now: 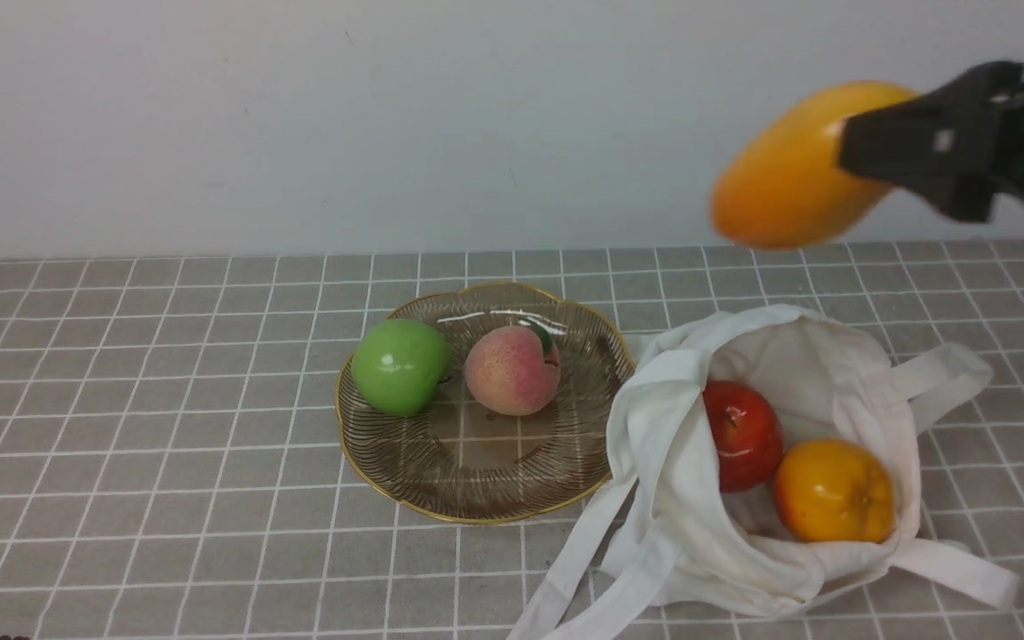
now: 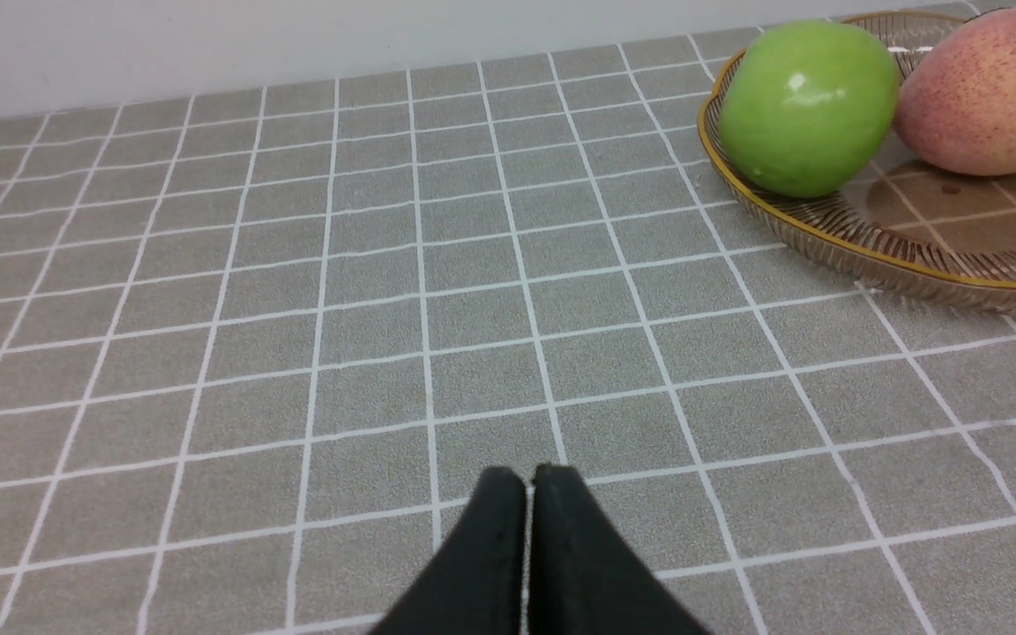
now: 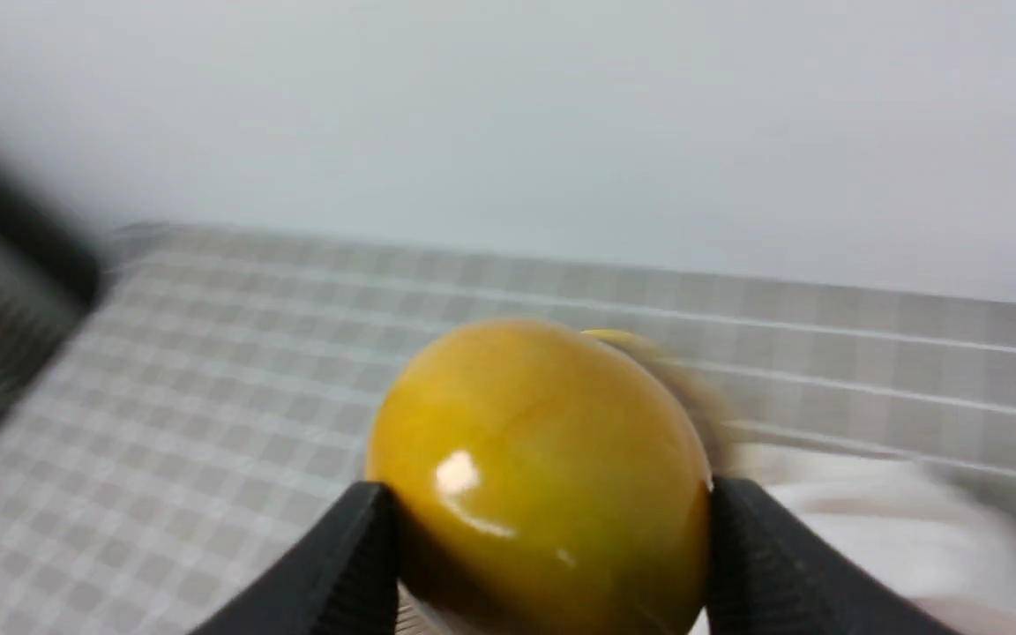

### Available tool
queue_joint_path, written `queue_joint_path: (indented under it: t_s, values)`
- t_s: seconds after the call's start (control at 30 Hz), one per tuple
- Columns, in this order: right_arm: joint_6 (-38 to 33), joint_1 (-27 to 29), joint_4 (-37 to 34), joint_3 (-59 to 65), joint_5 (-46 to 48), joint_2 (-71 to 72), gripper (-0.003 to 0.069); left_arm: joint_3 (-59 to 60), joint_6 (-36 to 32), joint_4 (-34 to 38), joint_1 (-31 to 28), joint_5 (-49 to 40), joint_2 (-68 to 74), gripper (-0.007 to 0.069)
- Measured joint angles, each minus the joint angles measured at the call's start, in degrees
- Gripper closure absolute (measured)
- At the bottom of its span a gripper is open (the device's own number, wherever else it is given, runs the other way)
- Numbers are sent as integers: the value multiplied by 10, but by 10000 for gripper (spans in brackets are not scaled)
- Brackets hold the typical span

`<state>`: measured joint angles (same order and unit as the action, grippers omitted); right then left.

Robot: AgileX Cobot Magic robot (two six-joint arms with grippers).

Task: Take the fruit out of the bag on the grey coffee tablecloth and place them on the plate.
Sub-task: 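Take the mango out of the bag and place it on the plate with the right gripper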

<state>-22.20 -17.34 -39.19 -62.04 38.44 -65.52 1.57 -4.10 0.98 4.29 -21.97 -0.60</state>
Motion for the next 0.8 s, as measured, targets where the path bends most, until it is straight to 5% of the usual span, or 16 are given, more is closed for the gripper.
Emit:
queue_joint_path:
  t_s: [0.23,0.5,0.8]
  values:
    - [-169,-127,-111,0,-95,-156,249,0,0,0,0,0,0,632]
    - [-260,-146,-182,0,-242,-317,247,0,0,0,0,0,0,632]
    - [-293,-146,-229,-11,-311,-369,-10,0,0,0,0,0,0,632]
